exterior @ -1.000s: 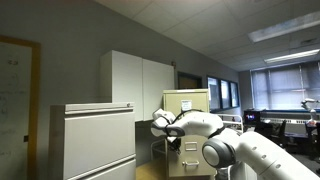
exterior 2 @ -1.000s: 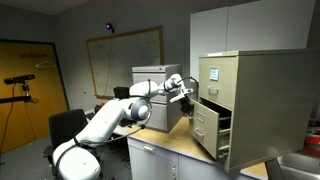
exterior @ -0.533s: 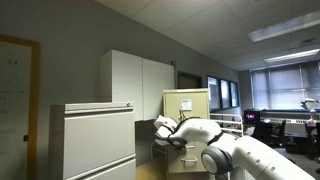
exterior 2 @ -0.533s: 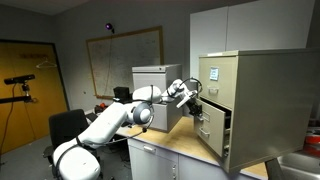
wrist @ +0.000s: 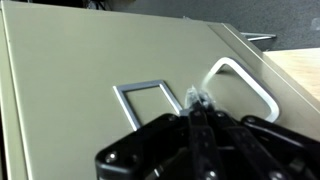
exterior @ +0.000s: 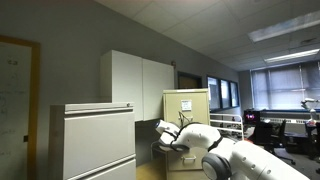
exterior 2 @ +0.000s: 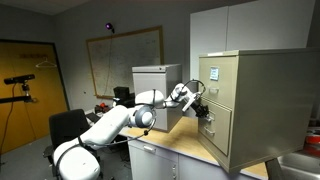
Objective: Close the bottom drawer
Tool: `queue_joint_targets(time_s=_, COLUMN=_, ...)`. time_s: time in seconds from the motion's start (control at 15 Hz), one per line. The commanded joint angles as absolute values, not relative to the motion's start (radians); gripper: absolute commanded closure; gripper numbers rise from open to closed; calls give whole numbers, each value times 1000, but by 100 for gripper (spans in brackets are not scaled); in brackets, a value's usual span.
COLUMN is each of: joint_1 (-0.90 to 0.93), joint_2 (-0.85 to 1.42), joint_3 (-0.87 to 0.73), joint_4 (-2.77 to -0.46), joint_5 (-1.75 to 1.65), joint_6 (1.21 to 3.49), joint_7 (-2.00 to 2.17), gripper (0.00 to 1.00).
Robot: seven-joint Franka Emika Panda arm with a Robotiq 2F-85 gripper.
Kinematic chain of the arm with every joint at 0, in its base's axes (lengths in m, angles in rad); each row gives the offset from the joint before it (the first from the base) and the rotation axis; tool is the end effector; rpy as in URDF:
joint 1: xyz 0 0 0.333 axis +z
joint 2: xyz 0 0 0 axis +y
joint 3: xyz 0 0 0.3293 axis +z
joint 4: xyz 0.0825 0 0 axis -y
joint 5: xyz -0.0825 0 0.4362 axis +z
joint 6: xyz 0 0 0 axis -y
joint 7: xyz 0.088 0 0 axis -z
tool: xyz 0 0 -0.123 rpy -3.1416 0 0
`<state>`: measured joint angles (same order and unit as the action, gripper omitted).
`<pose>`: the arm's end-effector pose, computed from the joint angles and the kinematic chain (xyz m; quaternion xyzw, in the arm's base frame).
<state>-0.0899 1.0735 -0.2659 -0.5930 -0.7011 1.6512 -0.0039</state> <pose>0.8248 -0.2483 0.3899 0.8908 -0.0686 -0.0532 0.4460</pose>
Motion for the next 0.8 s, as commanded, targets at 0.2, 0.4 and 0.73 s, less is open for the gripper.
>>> queue_joint_targets(time_s=0.2, joint_1=-130, joint_2=1179, joint_3=-357, joint_4=-433, joint_5=-765, joint_6=1721, joint_7=-46, gripper=100)
queue_joint_targets(time_s=0.4, joint_1=-131, joint_2=1198, joint_3=-372, joint_4=-406, joint_5=-765, joint_6=1702, joint_7=-27, gripper=100)
queue_joint_targets(time_s=0.73, joint_1=-131, joint_2=1224, joint_3=-390, joint_4=-367, joint_5=-767, joint_6=1679, joint_7=-18, gripper=100)
